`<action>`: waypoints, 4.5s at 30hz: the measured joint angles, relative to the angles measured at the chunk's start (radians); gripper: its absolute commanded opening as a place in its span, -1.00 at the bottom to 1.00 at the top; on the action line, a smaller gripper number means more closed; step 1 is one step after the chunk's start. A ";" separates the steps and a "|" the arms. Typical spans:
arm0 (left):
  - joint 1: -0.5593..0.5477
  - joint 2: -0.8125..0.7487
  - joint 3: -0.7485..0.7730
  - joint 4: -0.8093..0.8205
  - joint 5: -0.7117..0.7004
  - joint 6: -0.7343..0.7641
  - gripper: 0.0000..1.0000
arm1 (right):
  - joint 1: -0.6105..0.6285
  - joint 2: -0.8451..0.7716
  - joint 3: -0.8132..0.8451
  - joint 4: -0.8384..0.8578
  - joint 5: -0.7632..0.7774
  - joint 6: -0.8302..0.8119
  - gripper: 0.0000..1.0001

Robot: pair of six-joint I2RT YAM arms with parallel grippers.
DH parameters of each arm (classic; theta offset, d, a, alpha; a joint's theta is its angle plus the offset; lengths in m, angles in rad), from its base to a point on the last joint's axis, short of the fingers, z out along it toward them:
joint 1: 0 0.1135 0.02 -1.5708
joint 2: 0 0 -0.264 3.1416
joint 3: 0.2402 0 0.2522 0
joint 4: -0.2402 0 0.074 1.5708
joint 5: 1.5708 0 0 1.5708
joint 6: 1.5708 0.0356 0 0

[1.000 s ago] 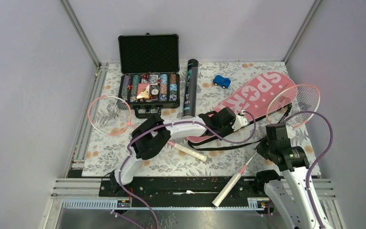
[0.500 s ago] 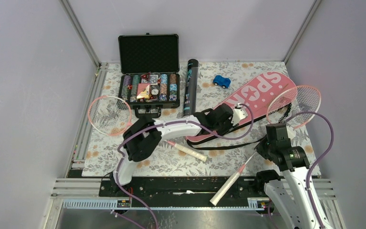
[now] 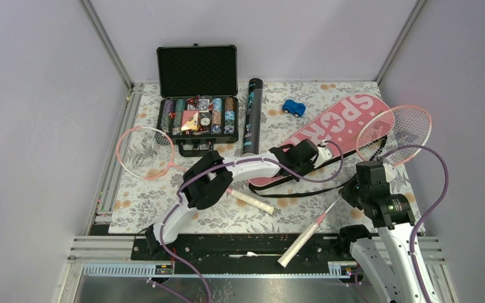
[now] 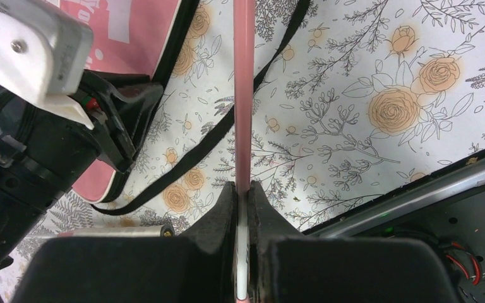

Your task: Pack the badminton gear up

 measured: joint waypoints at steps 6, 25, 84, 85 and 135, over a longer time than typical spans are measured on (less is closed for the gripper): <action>0.000 0.018 0.034 -0.005 0.005 -0.002 -1.00 | 0.000 0.003 0.000 0.002 0.007 0.001 -1.00; 0.014 -0.248 -0.115 0.050 0.065 -0.142 -1.00 | 0.000 0.129 -0.080 0.042 0.022 0.030 -1.00; 0.131 -0.232 -0.058 0.155 0.420 -0.386 -1.00 | -0.067 0.139 -0.312 0.446 -0.559 0.107 -1.00; 0.131 -0.233 -0.072 0.161 0.430 -0.372 -1.00 | -0.072 0.147 -0.327 0.460 -0.586 0.105 -1.00; 0.112 -0.379 -0.242 0.117 0.442 -0.450 -1.00 | -0.333 0.665 -0.317 1.230 -0.600 0.232 -1.00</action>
